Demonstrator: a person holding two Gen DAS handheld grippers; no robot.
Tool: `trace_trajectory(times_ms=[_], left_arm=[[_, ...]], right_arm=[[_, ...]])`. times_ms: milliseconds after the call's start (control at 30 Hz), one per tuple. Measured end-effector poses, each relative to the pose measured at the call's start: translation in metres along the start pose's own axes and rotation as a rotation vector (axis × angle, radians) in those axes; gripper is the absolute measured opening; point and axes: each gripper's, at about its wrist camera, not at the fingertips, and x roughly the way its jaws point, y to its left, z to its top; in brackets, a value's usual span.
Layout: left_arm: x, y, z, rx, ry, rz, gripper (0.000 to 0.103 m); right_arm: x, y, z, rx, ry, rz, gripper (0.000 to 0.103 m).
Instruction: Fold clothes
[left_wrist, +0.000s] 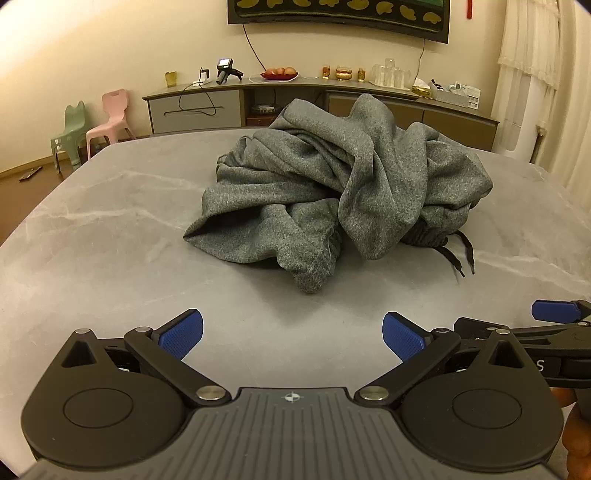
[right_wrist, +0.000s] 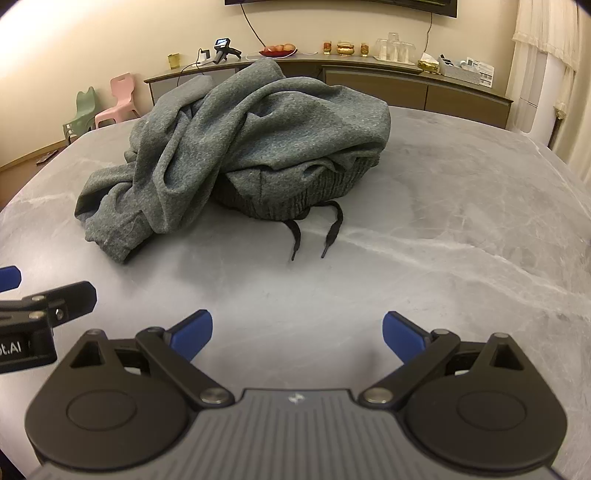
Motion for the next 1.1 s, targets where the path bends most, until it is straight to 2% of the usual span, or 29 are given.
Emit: trace_trajectory(times_ms=[667, 1100], left_arm=[[-0.0006, 0.0022, -0.0033, -0.023, 0.002, -0.007, 0.102], [-0.0029, 0.0094, -0.0008, -0.037, 0.027, -0.089, 0.102]], right_arm=[[-0.0004, 0.0027, -0.0004, -0.005, 0.003, -0.006, 0.102], [-0.0018, 0.0042, -0.0014, -0.016, -0.002, 0.0, 0.102]])
